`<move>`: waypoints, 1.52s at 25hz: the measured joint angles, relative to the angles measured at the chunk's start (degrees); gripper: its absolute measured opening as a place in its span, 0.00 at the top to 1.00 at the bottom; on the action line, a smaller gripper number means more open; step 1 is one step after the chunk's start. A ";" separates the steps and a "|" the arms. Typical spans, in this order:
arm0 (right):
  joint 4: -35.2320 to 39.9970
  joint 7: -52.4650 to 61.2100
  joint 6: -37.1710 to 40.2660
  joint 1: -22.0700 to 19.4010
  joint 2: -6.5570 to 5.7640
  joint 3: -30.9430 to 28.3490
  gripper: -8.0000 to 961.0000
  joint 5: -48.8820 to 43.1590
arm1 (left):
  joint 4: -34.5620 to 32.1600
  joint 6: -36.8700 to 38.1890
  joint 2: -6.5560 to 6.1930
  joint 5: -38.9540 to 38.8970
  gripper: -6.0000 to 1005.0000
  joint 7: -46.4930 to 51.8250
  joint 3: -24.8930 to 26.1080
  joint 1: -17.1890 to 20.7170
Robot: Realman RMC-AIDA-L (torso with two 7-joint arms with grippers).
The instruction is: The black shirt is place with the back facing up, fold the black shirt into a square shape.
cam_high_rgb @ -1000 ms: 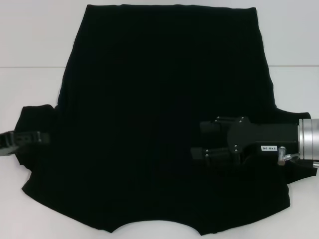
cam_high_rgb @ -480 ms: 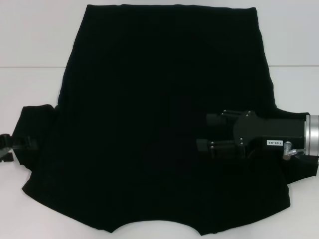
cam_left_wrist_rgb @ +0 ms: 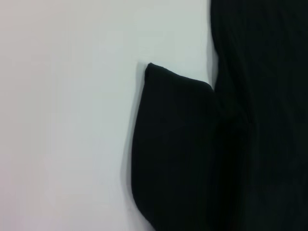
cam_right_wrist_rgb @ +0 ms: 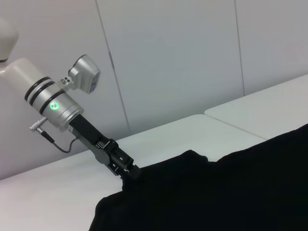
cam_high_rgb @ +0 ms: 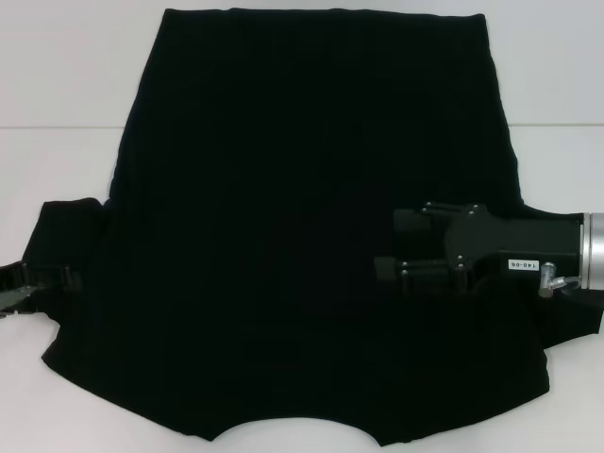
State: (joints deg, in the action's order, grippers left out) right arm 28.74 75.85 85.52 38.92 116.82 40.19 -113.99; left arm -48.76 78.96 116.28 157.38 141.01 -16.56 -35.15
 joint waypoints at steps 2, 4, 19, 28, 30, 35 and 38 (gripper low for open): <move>0.00 0.00 0.00 0.01 -0.03 -0.04 0.08 0.00 | 0.11 -0.18 0.00 -0.13 0.14 -0.43 -0.04 -0.09; 0.00 0.00 -0.03 0.01 -0.03 -0.09 0.08 0.00 | 0.12 -0.65 0.00 -0.25 0.14 -0.65 -0.05 -0.17; 0.03 0.00 0.09 -0.13 0.02 -0.21 0.08 0.94 | 1.50 -4.77 0.05 1.15 0.48 -1.93 -1.52 -0.51; 0.08 0.00 0.05 -0.21 -0.02 -0.21 0.08 1.36 | 1.33 -4.70 -0.04 1.15 0.86 -2.13 -1.55 -0.70; 0.09 0.00 -0.01 -0.23 -0.02 -0.21 0.08 1.42 | 1.32 -4.89 -0.05 1.16 0.92 -2.20 -1.55 -0.73; 0.09 -0.03 -0.60 -0.26 0.31 -1.36 0.08 1.57 | 1.15 -6.15 -0.11 1.17 0.99 -3.37 -1.33 -0.81; 0.09 -0.08 -1.03 -0.25 1.03 -2.61 0.08 1.63 | 1.13 -7.94 -0.18 1.16 0.98 -4.22 -1.40 -0.84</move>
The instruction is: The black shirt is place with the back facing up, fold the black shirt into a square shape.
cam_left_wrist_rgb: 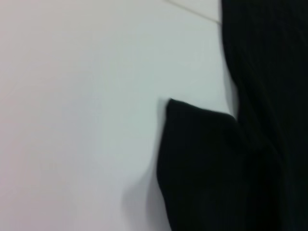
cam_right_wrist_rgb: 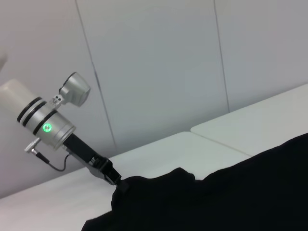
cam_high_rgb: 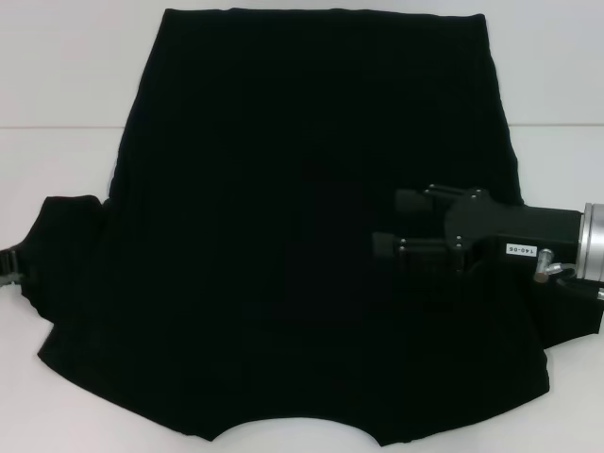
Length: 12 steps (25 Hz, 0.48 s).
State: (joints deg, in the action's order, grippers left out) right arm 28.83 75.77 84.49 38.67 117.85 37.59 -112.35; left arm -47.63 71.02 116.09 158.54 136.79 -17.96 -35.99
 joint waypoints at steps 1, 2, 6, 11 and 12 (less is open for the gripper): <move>0.00 -0.04 -0.10 0.01 0.33 -0.28 0.08 0.03 | 0.00 -0.75 -0.03 -0.01 0.98 -0.36 -0.02 -0.02; 0.00 -0.12 -0.15 0.03 0.55 -0.43 0.08 0.08 | -0.04 -1.59 -0.08 -0.01 0.98 -0.68 0.02 -0.04; -0.46 -1.30 -0.20 -0.04 1.05 -0.56 0.08 1.20 | -0.26 -4.61 -0.46 0.38 0.97 -1.83 0.02 -0.35; -0.59 -1.52 -0.21 -0.20 1.31 -0.59 0.08 1.97 | -0.26 -6.79 -0.78 0.53 0.96 -3.06 -0.24 -0.96; -0.61 -1.53 -0.21 -0.25 1.39 -0.59 0.08 1.99 | -0.22 -7.10 -0.79 0.53 0.96 -3.18 -0.28 -1.03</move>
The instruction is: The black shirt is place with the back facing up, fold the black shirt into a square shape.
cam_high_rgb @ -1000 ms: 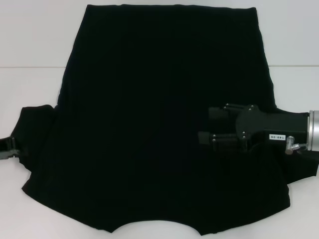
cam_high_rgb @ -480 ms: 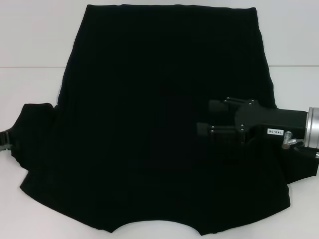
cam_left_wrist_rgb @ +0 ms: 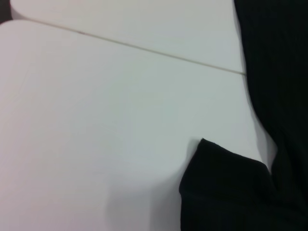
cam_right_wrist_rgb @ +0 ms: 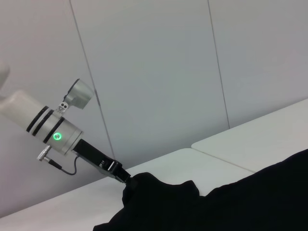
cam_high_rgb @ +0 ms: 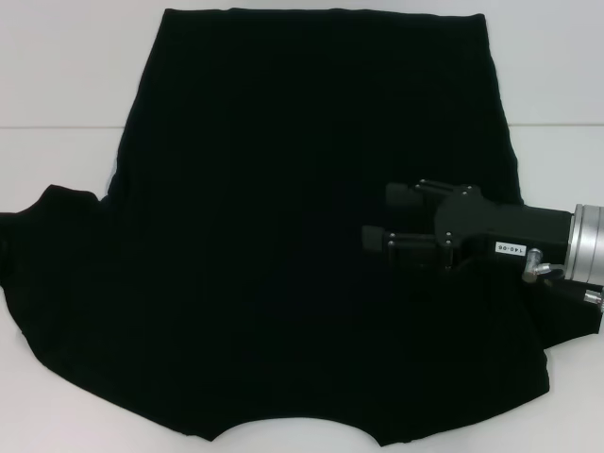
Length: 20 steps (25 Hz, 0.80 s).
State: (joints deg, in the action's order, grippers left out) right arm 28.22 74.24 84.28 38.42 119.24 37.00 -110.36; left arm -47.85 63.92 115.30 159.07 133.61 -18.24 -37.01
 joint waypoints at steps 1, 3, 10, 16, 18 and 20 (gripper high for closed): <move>0.00 0.00 0.00 0.00 0.00 0.00 0.08 0.00 | 0.13 -0.46 -0.03 0.01 0.95 -0.09 -0.01 -0.09; -0.05 0.00 0.00 -0.04 0.04 0.00 0.08 0.00 | 0.31 -1.17 -0.07 0.01 0.95 -0.30 -0.05 -0.22; -0.10 -0.04 0.00 -0.01 0.14 0.00 0.08 0.07 | 0.43 -2.62 -0.15 0.00 0.93 -0.75 -0.08 -0.49; -0.10 -0.06 0.00 0.03 0.20 0.00 0.08 0.07 | 0.55 -0.02 -0.18 -0.89 0.92 -0.78 -0.04 -2.06; -0.10 -0.06 0.00 -0.02 0.21 0.00 0.08 0.07 | 0.57 2.39 -0.31 -2.06 0.92 -1.03 -0.05 -2.87; -0.10 -0.07 0.00 -0.03 0.20 0.00 0.08 0.07 | 0.57 5.02 -0.61 -4.12 0.91 -1.84 -0.05 -3.47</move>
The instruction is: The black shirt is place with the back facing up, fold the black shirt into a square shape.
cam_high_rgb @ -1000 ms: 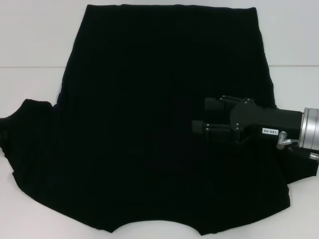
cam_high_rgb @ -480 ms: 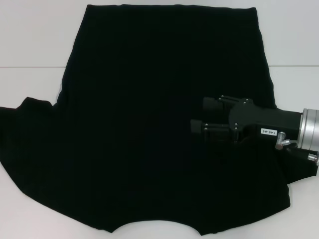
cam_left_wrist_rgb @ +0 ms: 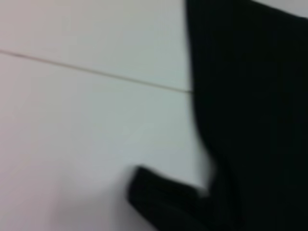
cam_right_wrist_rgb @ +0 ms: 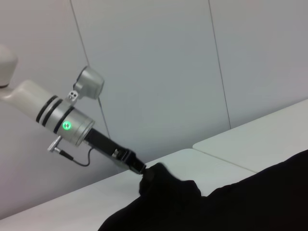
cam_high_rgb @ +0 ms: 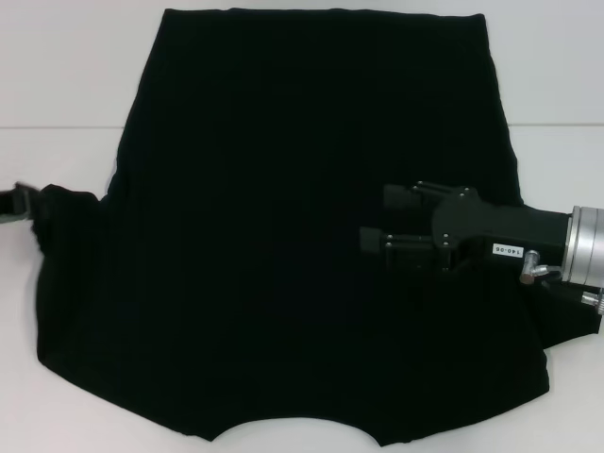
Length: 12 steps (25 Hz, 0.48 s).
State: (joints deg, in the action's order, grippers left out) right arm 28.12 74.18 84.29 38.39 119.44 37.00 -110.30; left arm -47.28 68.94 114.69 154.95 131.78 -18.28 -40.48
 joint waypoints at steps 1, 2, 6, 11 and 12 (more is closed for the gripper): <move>0.00 0.00 0.01 -0.02 0.00 0.00 0.08 0.00 | 0.00 1.75 -0.19 -1.62 0.91 -0.88 0.00 -0.21; 0.00 0.00 0.03 -0.07 0.00 0.00 0.08 0.00 | 0.00 3.29 -0.37 -2.97 0.91 -1.72 0.01 -0.42; 0.00 0.00 0.14 -0.36 0.00 0.00 0.08 0.00 | 0.03 9.99 -0.65 -6.85 0.90 -5.13 0.00 -1.65; 0.00 -0.41 0.33 -0.63 0.00 0.01 0.08 0.00 | 1.30 13.38 0.79 -9.94 0.89 -8.07 -4.01 -2.42; 0.00 -0.53 0.40 -0.69 0.00 0.00 0.08 0.00 | 1.73 13.11 1.24 -10.57 0.88 -8.48 -5.32 -2.40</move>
State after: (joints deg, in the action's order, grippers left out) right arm 28.12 73.64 84.68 37.71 119.44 37.00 -110.30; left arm -45.55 82.05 115.94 144.38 123.29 -23.60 -42.89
